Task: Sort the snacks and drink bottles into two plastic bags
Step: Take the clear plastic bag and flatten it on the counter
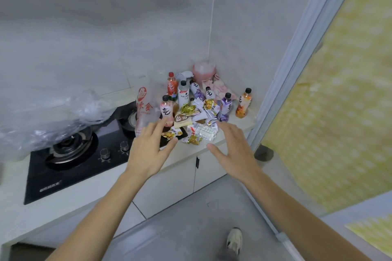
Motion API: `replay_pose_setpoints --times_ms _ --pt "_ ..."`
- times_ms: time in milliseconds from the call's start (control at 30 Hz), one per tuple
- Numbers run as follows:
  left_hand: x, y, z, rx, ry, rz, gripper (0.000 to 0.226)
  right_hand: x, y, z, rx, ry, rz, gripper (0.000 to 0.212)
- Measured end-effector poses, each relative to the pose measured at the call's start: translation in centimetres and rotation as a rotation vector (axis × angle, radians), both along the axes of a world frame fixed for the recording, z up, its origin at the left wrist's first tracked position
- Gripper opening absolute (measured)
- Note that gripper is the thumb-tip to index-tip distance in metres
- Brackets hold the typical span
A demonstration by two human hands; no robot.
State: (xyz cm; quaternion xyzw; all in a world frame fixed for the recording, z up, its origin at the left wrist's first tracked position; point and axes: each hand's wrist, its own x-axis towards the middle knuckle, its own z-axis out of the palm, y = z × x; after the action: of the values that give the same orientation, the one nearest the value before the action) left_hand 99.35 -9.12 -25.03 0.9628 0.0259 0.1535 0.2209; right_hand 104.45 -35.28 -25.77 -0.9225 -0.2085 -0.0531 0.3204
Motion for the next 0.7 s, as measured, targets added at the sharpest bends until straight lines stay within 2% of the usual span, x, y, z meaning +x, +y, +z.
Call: replay_pose_setpoints --times_ms 233,367,700 --pt "8.5 -0.8 -1.3 -0.053 0.064 0.151 0.062 13.1 0.0 -1.7 0.017 0.009 0.145 0.067" --pt "12.5 -1.6 -1.7 -0.055 0.112 0.246 0.07 19.5 -0.1 -2.6 -0.036 0.026 0.254 0.066" --pt "18.2 1.0 -2.7 -0.041 0.159 0.408 0.071 29.5 4.6 -3.5 -0.122 0.016 0.424 0.068"
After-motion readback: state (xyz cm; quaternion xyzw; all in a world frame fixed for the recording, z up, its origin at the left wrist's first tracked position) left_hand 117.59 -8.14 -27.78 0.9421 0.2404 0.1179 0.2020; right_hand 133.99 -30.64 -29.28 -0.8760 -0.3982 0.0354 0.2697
